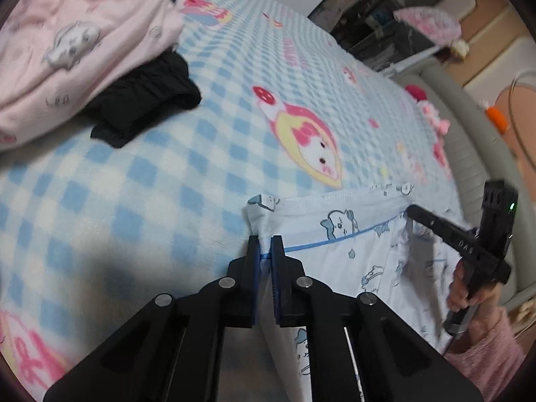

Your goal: Fold clothes

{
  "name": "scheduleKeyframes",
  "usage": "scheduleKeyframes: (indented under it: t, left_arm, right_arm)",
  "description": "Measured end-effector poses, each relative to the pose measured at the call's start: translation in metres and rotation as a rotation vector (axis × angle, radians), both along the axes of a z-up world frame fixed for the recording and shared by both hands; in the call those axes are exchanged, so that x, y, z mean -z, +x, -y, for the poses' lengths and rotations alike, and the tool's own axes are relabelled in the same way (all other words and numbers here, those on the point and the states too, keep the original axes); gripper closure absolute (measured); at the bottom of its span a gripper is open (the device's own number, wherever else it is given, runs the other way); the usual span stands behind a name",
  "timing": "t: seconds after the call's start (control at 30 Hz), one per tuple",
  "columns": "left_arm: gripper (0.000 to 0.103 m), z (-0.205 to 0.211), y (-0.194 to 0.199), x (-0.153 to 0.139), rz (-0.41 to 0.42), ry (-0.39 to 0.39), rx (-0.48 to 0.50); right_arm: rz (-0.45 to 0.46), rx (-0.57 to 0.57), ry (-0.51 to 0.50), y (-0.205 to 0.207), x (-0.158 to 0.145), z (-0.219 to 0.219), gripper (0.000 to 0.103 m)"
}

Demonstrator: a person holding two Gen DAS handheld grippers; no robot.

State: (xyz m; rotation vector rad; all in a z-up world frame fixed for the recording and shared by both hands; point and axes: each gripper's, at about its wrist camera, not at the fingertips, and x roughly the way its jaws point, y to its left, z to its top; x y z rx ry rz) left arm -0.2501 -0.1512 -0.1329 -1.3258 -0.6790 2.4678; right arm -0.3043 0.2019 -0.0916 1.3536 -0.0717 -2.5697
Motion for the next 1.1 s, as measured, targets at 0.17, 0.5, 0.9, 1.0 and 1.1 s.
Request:
scheduleKeyframes:
  t: [0.17,0.5,0.9,1.0,1.1]
  left_arm:
    - [0.099,0.014,0.017,-0.043,-0.101,-0.031,-0.068]
    - [0.087,0.053,0.019,-0.037,0.02,-0.078,-0.123]
    - [0.082,-0.054,-0.062,-0.052,-0.016,-0.117,0.223]
    - [0.082,-0.081,-0.099,-0.047,0.033,-0.101,0.348]
    - [0.082,-0.099,-0.107,-0.056,0.004,-0.139,0.46]
  right_arm:
    - [-0.042,-0.056,-0.035,0.004,-0.009,0.017,0.097]
    - [-0.018,-0.122,0.046,-0.011,0.0,0.061,0.098]
    - [-0.082,-0.162,-0.001,0.004,0.002,0.052,0.098]
    - [-0.097,-0.171,0.003,0.007,0.001,0.051,0.098]
    - [-0.113,-0.193,-0.005,0.006,0.001,0.049,0.098]
